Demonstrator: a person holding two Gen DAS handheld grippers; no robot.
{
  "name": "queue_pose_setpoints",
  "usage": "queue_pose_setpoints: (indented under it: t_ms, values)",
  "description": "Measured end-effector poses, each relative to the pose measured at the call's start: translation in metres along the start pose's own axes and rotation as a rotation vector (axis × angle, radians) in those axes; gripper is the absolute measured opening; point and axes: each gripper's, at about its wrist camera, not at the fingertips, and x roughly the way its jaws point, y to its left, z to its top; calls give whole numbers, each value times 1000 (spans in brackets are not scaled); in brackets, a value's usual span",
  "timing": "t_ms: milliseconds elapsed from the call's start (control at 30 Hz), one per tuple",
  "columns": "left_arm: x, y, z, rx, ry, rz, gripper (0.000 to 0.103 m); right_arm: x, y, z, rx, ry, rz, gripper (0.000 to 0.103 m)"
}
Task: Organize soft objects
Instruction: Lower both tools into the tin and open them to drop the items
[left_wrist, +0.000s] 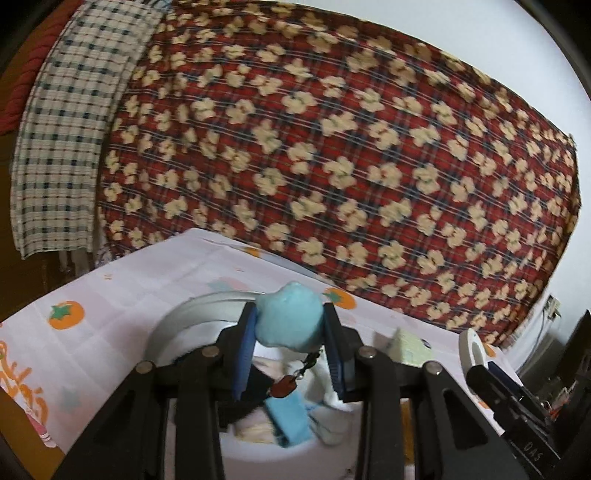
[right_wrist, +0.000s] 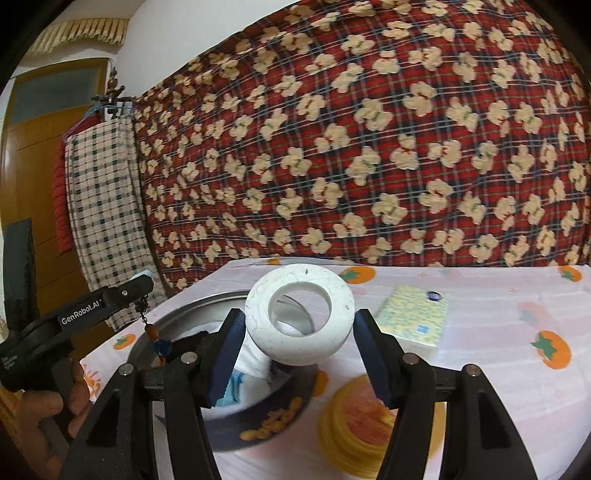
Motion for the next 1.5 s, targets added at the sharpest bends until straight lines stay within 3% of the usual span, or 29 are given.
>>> queue_pose_setpoints:
  t_ms: [233,500,800,1167,1500]
  values:
    - [8,16,-1,-13,15,27,33,34,25,4,-23,22,51,63]
    - [30,25,-6,-10,69,53,33,92,42,-1,-26,110,89,63]
    - [59,40,-18,31,146,179,33,134,55,-3,-43,163,106,63]
    - [80,38,-30,106,229,304,33,152,56,-9,-48,221,130,63]
    - [86,33,-29,164,241,389,34,157,52,-8,-38,240,175,64]
